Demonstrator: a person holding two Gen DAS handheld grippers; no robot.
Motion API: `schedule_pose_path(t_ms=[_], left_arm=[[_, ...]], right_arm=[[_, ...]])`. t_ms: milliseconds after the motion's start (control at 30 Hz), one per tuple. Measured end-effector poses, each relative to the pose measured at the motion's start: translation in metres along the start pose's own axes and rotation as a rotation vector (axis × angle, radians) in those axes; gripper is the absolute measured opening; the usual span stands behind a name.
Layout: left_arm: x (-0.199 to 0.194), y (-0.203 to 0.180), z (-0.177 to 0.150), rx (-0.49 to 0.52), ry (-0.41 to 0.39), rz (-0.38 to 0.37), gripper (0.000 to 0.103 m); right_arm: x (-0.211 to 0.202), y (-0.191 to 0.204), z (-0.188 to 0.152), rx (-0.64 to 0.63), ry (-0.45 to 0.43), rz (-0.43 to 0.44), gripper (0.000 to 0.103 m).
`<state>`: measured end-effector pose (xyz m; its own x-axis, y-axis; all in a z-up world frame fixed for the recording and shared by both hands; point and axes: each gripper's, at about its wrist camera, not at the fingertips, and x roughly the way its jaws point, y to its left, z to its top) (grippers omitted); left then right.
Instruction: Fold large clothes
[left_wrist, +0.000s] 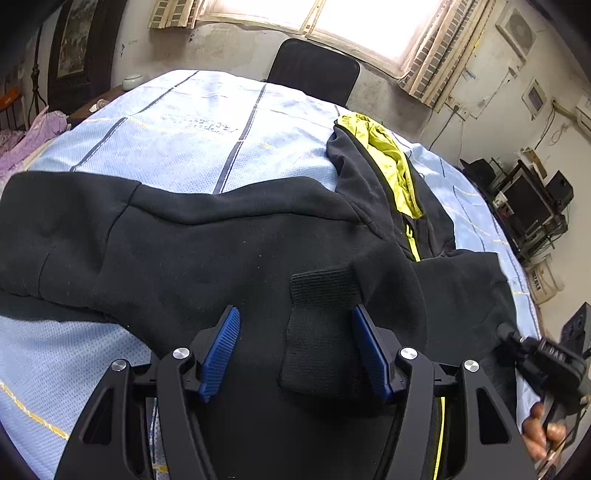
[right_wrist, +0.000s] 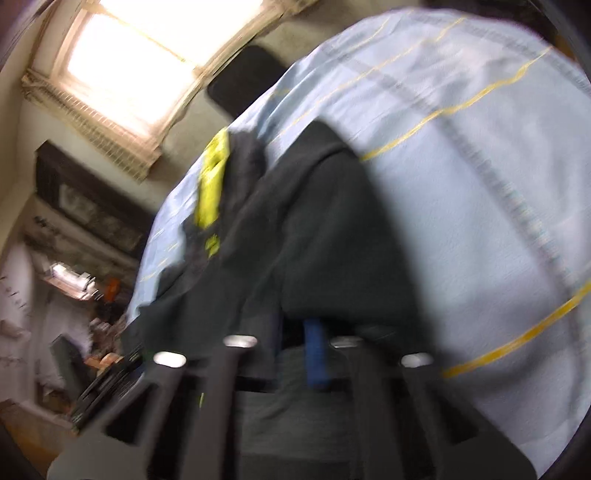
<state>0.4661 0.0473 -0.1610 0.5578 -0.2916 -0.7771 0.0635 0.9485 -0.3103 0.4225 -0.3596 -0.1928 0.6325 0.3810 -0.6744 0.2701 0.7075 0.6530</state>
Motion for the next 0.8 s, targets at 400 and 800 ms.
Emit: schedule_pose_path(t_ms=[400, 800], left_arm=[[-0.003, -0.017, -0.008, 0.087, 0.033, 0.006, 0.064], [0.016, -0.044, -0.007, 0.119, 0.089, -0.080, 0.034]], right_arm=[[-0.027, -0.047, 0.013, 0.146, 0.019, 0.000, 0.027], [-0.066, -0.031, 0.016, 0.070, -0.173, -0.034, 0.027]])
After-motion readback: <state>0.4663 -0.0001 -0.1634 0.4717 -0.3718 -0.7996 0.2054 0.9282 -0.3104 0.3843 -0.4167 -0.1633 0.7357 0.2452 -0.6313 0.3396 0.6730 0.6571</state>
